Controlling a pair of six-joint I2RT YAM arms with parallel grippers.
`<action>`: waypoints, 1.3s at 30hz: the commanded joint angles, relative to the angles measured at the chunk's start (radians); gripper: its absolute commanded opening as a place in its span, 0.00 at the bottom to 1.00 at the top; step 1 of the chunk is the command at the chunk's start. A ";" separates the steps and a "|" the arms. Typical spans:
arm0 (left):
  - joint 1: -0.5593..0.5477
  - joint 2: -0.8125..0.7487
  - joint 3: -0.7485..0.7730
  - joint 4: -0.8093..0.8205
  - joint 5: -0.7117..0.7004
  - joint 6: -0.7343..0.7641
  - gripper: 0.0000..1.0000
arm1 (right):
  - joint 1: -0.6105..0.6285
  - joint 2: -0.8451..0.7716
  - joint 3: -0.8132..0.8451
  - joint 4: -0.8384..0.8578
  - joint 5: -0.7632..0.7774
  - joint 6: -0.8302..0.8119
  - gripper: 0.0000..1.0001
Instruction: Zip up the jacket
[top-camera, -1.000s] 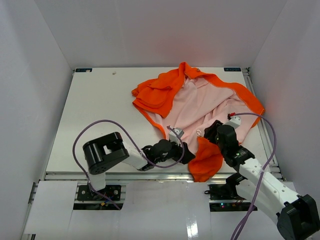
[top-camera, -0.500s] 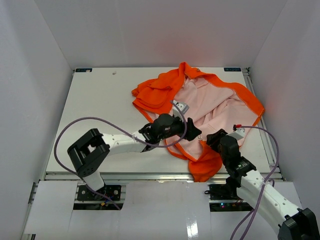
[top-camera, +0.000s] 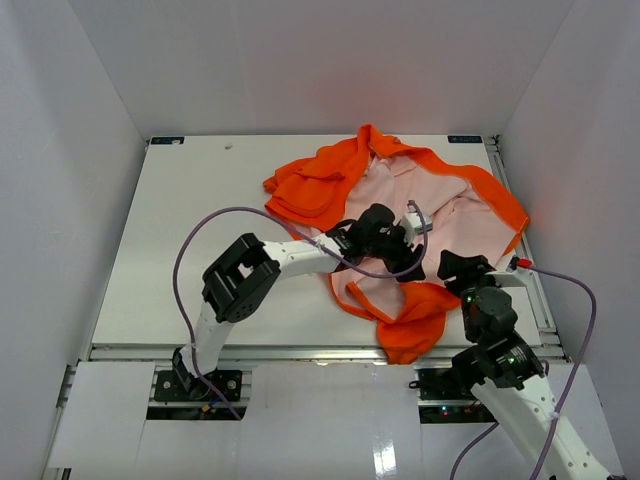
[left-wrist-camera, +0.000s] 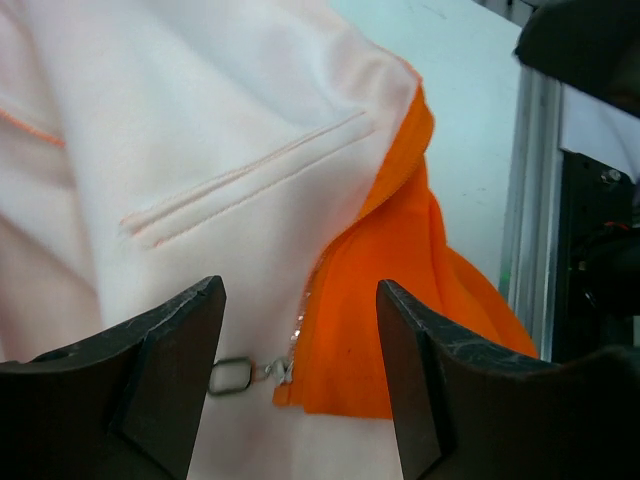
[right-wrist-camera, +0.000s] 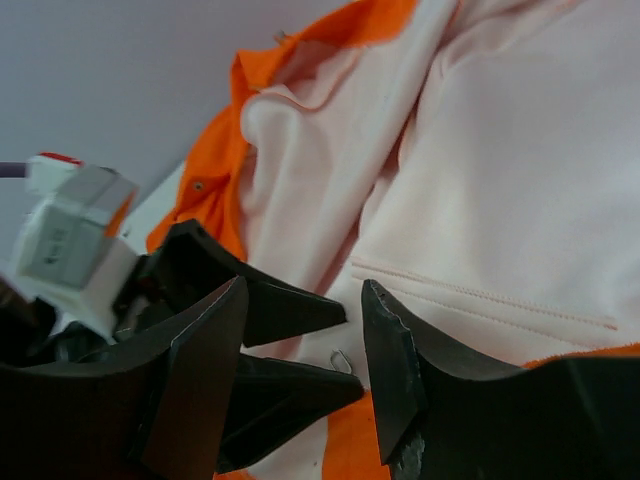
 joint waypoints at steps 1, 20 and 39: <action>-0.003 0.082 0.144 -0.097 0.197 0.094 0.72 | -0.006 -0.070 0.048 -0.003 -0.047 -0.113 0.56; -0.059 0.287 0.377 -0.139 0.332 0.212 0.69 | -0.006 -0.192 0.019 0.003 -0.048 -0.135 0.57; -0.013 0.242 0.181 0.093 0.162 0.037 0.00 | -0.006 -0.261 0.023 -0.038 0.006 -0.062 0.56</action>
